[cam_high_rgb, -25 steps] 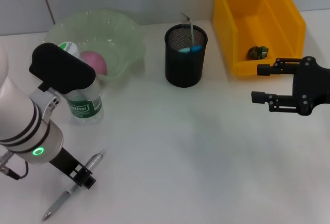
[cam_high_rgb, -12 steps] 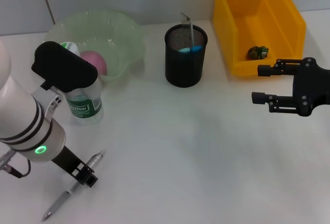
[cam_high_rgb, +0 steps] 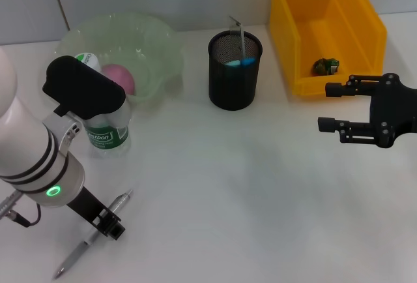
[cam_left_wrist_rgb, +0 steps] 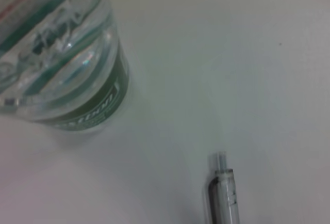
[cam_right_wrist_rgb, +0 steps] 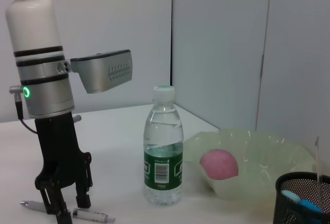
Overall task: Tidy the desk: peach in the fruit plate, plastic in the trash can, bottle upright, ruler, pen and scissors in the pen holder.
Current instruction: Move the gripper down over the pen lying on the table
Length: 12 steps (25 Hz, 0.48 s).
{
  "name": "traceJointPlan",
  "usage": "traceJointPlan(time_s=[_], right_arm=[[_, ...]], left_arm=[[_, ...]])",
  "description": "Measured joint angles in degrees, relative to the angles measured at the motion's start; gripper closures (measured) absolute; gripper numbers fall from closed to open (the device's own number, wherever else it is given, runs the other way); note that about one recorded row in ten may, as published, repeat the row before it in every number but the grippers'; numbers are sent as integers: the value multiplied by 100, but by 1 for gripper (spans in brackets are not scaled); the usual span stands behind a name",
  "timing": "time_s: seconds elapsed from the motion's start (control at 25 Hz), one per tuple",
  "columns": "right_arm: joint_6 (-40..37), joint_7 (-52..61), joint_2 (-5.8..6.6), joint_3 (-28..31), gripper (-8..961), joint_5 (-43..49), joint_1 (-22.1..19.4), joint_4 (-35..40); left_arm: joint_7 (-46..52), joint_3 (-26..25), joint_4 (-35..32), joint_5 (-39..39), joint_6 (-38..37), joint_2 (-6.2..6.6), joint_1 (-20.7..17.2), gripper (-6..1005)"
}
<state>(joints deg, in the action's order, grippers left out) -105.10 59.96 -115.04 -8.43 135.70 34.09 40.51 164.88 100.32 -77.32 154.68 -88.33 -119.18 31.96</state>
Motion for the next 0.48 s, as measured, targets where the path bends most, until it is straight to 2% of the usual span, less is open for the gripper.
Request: traceJointPlan(time_s=[0.48], right_arm=[[8, -3, 0, 0, 279, 0, 1, 0]], left_arm=[[-20, 8, 140, 10, 63, 1, 53, 491]])
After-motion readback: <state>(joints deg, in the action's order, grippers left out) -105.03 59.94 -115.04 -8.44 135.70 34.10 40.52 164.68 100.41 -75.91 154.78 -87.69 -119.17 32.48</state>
